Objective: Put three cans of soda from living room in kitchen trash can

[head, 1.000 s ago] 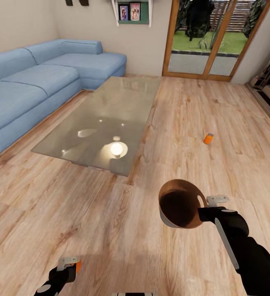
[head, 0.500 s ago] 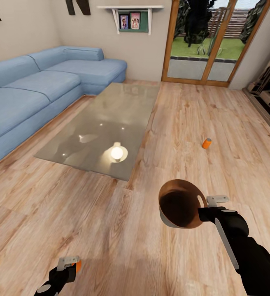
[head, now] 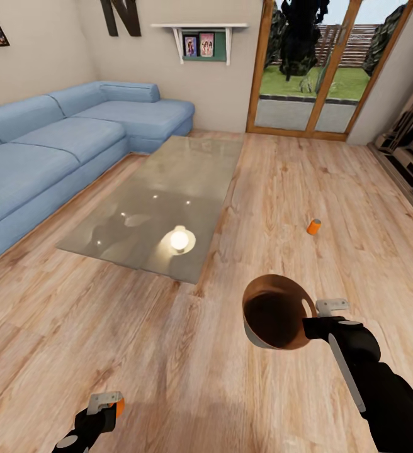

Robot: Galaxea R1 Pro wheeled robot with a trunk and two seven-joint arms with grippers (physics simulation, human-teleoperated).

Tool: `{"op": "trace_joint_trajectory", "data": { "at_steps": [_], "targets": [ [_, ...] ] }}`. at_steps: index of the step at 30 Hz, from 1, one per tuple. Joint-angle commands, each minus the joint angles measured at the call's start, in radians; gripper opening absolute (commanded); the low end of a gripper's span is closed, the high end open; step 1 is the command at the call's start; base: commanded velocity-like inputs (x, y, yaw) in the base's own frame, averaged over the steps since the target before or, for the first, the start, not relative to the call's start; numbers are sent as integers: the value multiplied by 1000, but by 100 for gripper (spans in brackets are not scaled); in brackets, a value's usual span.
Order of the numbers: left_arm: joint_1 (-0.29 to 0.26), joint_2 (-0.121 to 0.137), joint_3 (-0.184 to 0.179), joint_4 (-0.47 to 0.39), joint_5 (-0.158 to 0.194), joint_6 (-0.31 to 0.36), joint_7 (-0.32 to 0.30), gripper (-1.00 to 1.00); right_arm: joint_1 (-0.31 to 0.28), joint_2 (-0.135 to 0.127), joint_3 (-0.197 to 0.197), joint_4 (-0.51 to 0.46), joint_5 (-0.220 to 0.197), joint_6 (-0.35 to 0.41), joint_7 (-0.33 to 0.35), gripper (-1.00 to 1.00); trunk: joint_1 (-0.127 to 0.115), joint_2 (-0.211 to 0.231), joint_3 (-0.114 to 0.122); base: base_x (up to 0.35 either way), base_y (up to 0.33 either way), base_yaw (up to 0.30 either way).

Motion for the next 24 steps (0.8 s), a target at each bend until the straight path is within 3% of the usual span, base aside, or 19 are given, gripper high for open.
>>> {"op": "trace_joint_trajectory", "data": {
  "at_steps": [1, 24],
  "targets": [
    [0, 0, 0, 0, 0, 0, 0, -100, 0, 0, 0, 0, -6, 0, 1, -100, -4, 7, 5, 0, 0, 0],
    [0, 0, 0, 0, 0, 0, 0, -100, 0, 0, -1, 0, -6, -1, 0, -100, -92, 168, 115, 0, 0, 0]
  ]
}}
